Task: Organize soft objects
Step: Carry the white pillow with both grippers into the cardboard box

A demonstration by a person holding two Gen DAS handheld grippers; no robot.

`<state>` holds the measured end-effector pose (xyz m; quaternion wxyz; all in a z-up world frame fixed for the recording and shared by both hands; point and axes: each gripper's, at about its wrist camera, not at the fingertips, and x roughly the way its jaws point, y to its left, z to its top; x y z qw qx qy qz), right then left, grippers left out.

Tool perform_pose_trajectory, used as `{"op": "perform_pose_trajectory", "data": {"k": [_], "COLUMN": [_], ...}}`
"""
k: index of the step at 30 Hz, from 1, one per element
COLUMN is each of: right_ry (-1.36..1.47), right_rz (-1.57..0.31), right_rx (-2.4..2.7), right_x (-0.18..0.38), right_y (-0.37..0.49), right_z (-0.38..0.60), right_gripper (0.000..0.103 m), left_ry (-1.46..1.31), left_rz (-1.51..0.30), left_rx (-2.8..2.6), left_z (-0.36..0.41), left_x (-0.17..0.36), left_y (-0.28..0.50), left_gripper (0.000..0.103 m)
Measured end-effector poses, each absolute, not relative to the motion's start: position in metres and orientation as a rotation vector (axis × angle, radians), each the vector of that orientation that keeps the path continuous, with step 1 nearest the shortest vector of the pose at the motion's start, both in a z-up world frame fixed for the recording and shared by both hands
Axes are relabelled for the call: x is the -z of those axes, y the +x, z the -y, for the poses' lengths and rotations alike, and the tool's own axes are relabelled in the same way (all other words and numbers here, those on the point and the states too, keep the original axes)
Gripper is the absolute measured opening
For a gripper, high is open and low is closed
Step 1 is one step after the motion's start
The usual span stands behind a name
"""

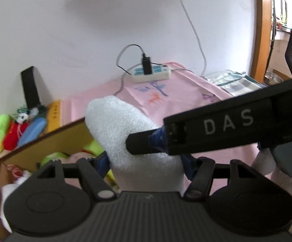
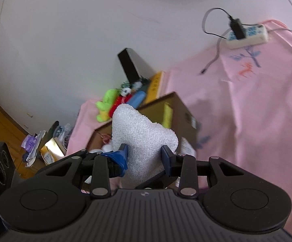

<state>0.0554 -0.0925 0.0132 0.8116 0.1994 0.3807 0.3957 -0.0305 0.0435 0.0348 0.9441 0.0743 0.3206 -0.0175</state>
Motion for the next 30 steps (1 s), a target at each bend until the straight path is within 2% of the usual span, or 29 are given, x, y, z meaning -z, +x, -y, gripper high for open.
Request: {"op": "perform_pose_trajectory", "data": {"k": [13,22,30], "right_ry": [0.415,0.346,0.216], "right_rz": [-0.814,-0.802,-0.766], "right_rx": [-0.777,-0.66,-0.585], "right_x": [-0.001,0.004,0.004], "right_y": [0.061,0.06,0.055], "right_z": [0.031,0.018,0.005], "right_gripper": [0.02,0.021,0.021], "left_ry": [0.12,0.149,0.129], "left_rz": [-0.706,-0.74,-0.763], "left_rx": [0.057,0.119,0.161], "left_z": [-0.11,-0.117,-0.119], "left_x": [-0.02,0.001,0.01], "left_y": [-0.003,0.004,0.006], "left_gripper": [0.067,0.075,0.075]}}
